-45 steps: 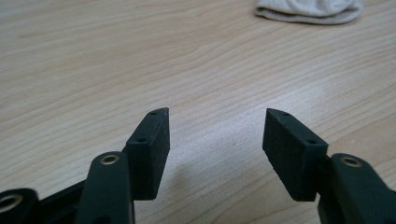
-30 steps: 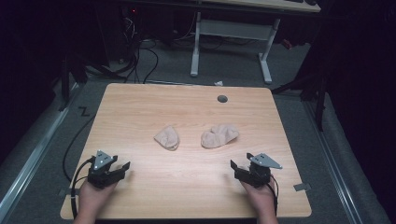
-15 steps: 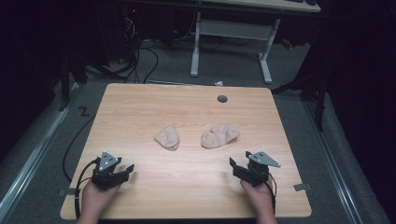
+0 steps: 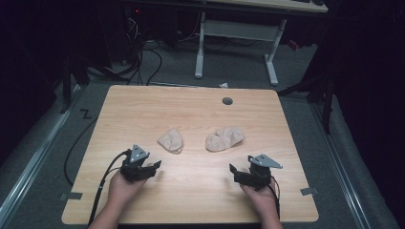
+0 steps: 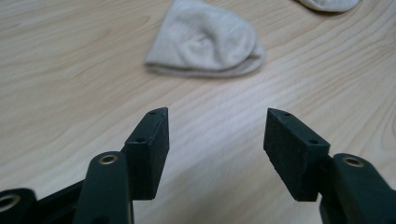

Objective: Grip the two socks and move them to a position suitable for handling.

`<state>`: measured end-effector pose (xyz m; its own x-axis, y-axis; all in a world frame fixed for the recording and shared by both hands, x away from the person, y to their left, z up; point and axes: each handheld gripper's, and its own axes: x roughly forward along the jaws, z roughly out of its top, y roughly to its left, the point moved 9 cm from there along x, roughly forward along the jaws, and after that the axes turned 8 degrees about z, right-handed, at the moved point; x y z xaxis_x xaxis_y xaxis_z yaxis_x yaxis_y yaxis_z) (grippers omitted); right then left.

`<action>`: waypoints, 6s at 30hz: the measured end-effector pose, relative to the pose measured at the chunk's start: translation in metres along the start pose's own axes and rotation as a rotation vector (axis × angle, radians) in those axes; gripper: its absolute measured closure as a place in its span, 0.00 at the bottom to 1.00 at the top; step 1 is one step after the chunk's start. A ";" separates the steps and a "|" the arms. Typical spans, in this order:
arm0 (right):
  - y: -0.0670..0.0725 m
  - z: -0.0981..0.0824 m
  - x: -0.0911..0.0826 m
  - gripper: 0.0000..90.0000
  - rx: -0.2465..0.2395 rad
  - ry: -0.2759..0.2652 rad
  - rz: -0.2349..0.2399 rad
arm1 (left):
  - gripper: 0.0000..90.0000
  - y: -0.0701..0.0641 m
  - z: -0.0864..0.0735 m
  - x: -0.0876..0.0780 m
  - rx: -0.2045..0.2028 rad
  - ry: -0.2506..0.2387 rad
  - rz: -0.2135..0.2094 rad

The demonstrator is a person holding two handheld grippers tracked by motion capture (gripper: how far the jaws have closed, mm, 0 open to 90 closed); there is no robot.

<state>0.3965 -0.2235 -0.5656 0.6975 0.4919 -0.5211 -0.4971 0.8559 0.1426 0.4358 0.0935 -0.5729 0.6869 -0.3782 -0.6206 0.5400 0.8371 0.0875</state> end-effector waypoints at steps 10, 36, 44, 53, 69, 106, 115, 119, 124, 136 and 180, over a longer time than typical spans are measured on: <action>0.006 -0.003 0.004 0.17 -0.010 0.037 0.012 | 0.51 -0.020 0.037 0.051 0.107 0.065 0.038; 0.011 -0.003 0.006 0.29 -0.008 0.039 0.048 | 0.96 -0.065 0.060 0.018 0.089 -0.026 -0.060; 0.013 -0.004 0.007 0.32 -0.006 0.048 0.057 | 0.96 -0.084 0.056 -0.002 0.066 -0.051 -0.131; 0.018 -0.004 0.008 0.39 -0.007 0.039 0.071 | 0.95 -0.100 0.052 -0.019 0.060 -0.073 -0.175; 0.069 0.001 0.022 0.59 -0.109 0.042 0.199 | 0.95 -0.112 0.045 -0.027 0.056 -0.079 -0.200; 0.102 -0.012 0.036 0.96 -0.182 0.167 0.275 | 0.95 -0.057 0.040 -0.044 -0.024 -0.117 -0.091; 0.099 -0.012 0.031 0.96 -0.169 0.155 0.282 | 0.95 -0.045 0.015 -0.043 -0.040 -0.072 -0.075; 0.099 -0.013 0.031 0.97 -0.175 0.159 0.281 | 0.95 -0.047 0.001 -0.045 -0.060 -0.056 -0.089; 0.097 -0.015 0.029 0.97 -0.175 0.164 0.281 | 0.95 -0.053 -0.018 -0.051 -0.084 -0.028 -0.120; 0.101 -0.019 0.030 0.97 -0.202 0.185 0.301 | 0.93 -0.064 -0.052 -0.059 -0.097 0.029 -0.126; 0.068 0.012 0.043 0.67 -0.148 0.135 0.112 | 0.61 -0.008 -0.041 -0.039 -0.033 -0.058 0.001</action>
<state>0.3993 -0.1423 -0.5682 0.5635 0.5479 -0.6183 -0.6447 0.7596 0.0856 0.3853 0.1178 -0.5810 0.7150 -0.3990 -0.5741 0.5237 0.8497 0.0617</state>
